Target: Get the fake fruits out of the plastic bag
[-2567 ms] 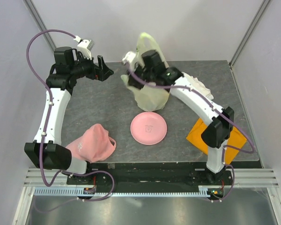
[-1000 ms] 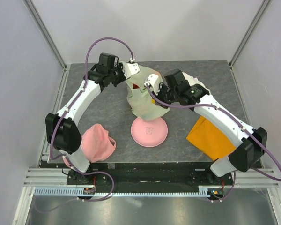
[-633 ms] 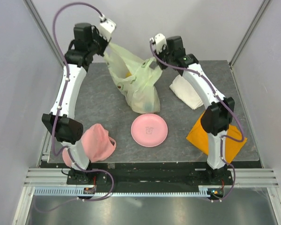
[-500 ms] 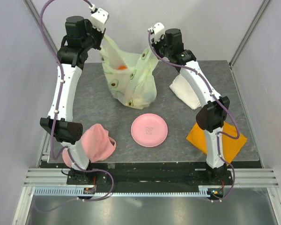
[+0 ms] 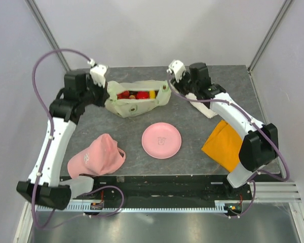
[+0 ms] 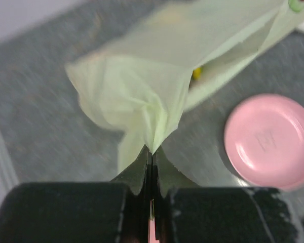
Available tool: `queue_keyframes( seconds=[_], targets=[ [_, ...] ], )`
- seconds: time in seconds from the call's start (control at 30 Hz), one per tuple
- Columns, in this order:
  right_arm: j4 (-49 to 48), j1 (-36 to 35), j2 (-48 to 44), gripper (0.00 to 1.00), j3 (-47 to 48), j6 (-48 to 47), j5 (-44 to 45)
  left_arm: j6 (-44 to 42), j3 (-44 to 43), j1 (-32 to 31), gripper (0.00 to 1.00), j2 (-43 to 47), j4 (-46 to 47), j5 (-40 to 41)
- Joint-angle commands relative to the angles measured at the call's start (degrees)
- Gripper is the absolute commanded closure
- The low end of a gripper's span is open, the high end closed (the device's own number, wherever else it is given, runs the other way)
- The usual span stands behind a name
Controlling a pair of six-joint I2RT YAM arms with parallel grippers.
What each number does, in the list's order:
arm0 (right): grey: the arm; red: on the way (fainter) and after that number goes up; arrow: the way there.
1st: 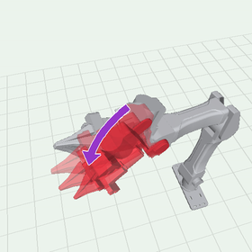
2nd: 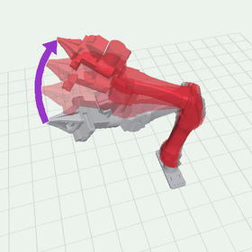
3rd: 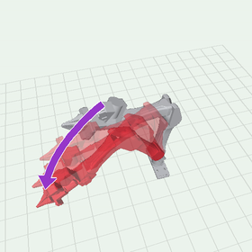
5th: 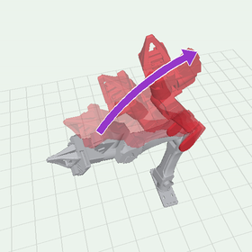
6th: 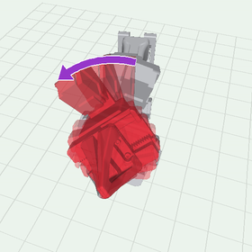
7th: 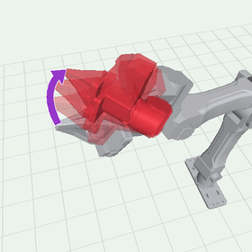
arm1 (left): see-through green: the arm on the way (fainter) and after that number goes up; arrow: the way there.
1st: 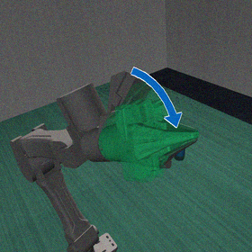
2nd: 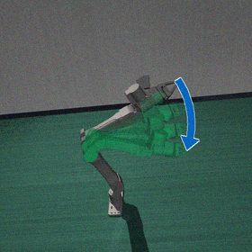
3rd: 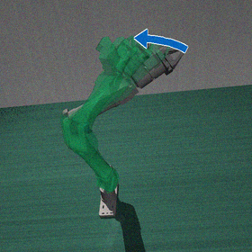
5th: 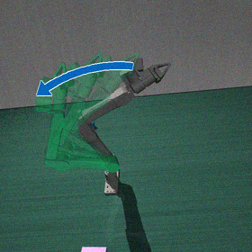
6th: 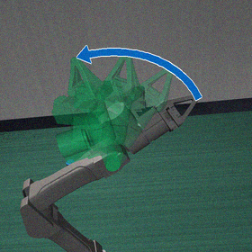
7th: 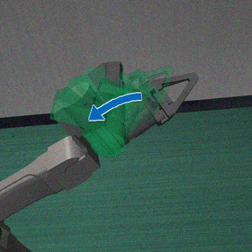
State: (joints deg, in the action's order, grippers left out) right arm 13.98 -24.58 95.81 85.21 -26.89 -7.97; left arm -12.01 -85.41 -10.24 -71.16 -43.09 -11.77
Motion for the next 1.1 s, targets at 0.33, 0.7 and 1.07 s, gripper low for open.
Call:
queue_keyframes(
  seconds=[0.33,0.7,1.07],
  targets=[
    [25.9,-4.3,-12.8,0.14,16.6,2.8,-19.9,16.7,14.8,1.7,0.98,5.2,-0.1,-22.1],
    [19.5,-12.3,0.9,0.49,11.9,0.7,-21.1,22.6,5.8,3.6,0.99,2.1,0.6,-22.5],
    [7.1,-12.5,19.9,0.54,18.8,14.6,-3.8,28.4,5.8,9.4,0.98,3.7,1.6,-30.8]
  ],
)
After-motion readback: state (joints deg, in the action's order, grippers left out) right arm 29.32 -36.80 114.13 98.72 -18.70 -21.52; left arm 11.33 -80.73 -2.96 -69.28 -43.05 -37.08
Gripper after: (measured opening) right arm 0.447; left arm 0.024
